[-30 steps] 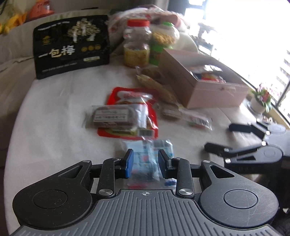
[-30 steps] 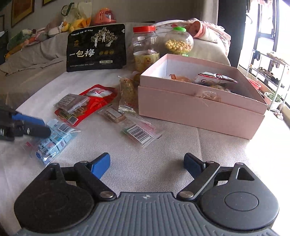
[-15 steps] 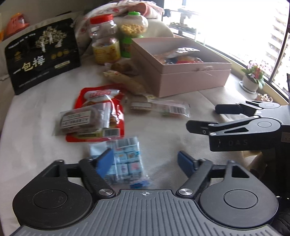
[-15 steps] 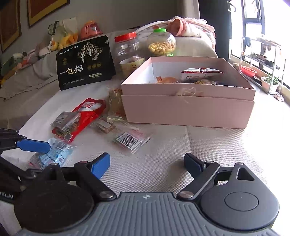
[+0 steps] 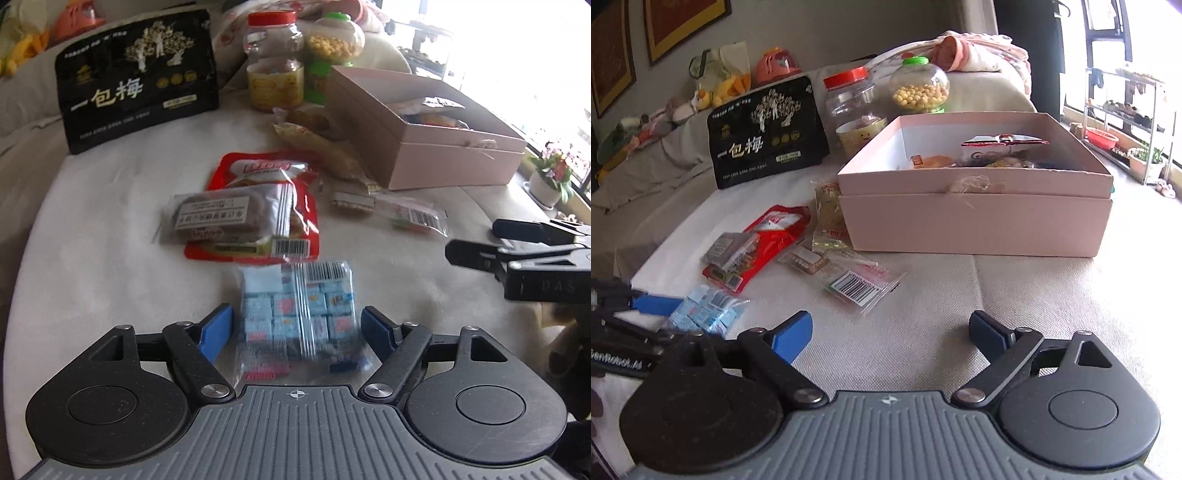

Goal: Organize snacks
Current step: 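Lift the blue packet with the left tool while the right tool grasps a clear packet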

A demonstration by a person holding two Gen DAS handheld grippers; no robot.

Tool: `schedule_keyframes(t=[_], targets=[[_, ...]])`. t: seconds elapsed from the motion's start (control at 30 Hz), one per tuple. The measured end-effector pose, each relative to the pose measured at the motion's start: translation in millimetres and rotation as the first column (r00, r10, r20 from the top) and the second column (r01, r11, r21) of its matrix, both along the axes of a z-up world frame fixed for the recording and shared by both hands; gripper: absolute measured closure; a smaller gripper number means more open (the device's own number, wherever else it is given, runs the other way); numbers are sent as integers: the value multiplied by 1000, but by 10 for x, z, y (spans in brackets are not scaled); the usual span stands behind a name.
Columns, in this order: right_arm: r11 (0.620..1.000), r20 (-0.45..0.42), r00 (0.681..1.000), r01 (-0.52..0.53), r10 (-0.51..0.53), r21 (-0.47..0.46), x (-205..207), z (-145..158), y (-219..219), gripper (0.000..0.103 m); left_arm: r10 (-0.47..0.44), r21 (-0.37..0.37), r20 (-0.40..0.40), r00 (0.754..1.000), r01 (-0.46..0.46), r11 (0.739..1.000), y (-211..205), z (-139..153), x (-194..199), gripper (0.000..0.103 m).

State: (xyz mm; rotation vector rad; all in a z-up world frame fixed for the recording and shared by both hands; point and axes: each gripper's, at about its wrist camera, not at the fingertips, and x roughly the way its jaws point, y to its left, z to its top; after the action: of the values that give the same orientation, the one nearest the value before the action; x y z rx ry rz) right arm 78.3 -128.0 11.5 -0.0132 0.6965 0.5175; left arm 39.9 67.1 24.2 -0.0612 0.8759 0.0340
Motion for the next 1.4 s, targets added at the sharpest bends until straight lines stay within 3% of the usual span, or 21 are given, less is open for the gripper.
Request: schedule_keyframes(t=[0.13, 0.23, 0.33, 0.4, 0.47, 0.53, 0.7, 0.77, 0.83, 0.9, 1.0, 1.13, 1.2, 1.27, 1.4], targets=[[998, -8, 999, -43, 43, -43, 25, -15, 68, 0, -17, -1, 12, 1000, 17, 1000, 7, -20, 74, 21], [996, -21, 998, -63, 62, -70, 43, -17, 94, 0, -29, -9, 28, 999, 30, 1000, 15, -29, 35, 22], [992, -35, 997, -71, 68, -102, 48, -9, 125, 0, 0, -54, 47, 999, 3, 999, 120, 5, -47, 36], [974, -23, 992, -126, 124, -188, 26, -22, 200, 0, 40, -125, 49, 998, -34, 992, 252, 27, -100, 37], [954, -16, 982, -187, 188, -236, 24, 15, 260, 1, 85, -146, 46, 995, -77, 986, 355, 39, -170, 37], [952, -48, 974, -228, 223, -207, 100, 95, 293, 2, 112, -110, 36, 993, -107, 988, 407, 50, -208, 37], [967, 24, 977, -205, 211, -150, 316, 237, 481, 4, 116, -137, 43, 992, -109, 985, 470, 47, -260, 37], [965, 9, 978, -202, 207, -165, 437, 189, 609, 12, 116, -152, 55, 992, -107, 983, 496, 34, -291, 37], [962, -63, 977, -214, 206, -169, 519, 99, 707, 22, 115, -173, 64, 991, -103, 980, 535, 24, -317, 37], [956, -76, 969, -245, 235, -163, 421, 79, 772, 21, 119, -193, 71, 990, -103, 976, 559, 17, -348, 37], [915, -119, 917, -392, 381, -97, 209, 145, 802, 25, 119, -204, 83, 989, -100, 974, 570, 8, -364, 37], [935, -36, 946, -325, 323, -139, 179, 213, 880, 25, 121, -200, 95, 988, -100, 975, 556, 2, -382, 36], [952, -58, 960, -278, 273, -125, 322, 182, 928, 28, 125, -199, 105, 987, -102, 975, 550, -7, -398, 36], [961, -94, 965, -255, 245, -107, 468, 124, 997, 44, 125, -197, 113, 986, -101, 975, 547, -13, -411, 36], [964, -63, 974, -225, 218, -138, 489, 62, 1129, 52, 120, -188, 113, 986, -97, 977, 542, -10, -413, 36]])
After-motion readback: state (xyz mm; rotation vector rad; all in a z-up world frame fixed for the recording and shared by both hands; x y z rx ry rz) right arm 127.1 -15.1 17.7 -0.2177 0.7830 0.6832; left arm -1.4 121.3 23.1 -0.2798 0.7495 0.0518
